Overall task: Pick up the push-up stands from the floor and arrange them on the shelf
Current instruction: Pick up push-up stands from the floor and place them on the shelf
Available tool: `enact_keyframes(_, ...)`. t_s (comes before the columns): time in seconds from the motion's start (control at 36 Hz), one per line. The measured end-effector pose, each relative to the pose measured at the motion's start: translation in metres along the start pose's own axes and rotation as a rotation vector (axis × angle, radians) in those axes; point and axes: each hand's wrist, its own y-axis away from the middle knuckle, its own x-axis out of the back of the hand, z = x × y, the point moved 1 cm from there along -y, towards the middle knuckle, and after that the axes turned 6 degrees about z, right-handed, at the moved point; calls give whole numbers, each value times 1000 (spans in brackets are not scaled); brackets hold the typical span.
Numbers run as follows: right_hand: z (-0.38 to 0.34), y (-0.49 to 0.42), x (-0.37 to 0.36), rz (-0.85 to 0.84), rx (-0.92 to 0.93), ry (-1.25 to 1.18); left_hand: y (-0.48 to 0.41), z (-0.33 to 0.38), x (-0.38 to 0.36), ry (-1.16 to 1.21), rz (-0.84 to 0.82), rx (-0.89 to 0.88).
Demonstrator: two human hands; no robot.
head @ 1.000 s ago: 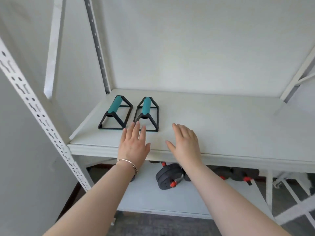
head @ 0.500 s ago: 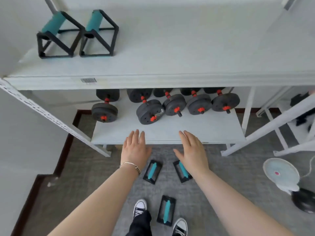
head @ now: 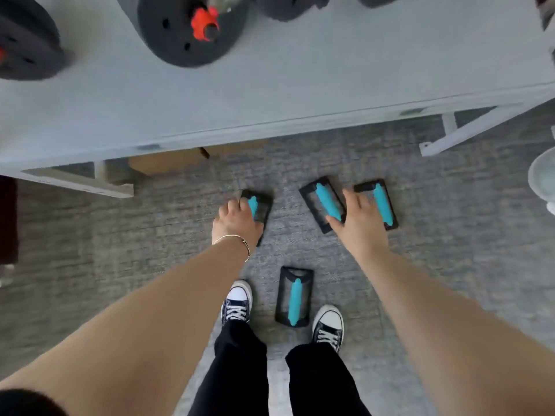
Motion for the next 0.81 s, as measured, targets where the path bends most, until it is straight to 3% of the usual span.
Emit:
enact_keyframes(0.19,49,-40,-138,-115,-25,109,-81,-10,-142,-86,-57,-6)
enact_keyframes(0.39,73,-72,-227,-139,-67,129,-131,-26,-232,-7,12,115)
enact_keyframes(0.61,80,-98,-259,47,-131,133,-161,-37,-262,226,91,245)
enact_keyframes(0.81,76,-113,-248,-41,-279,-85,-140,-30,-244,245,133,209)
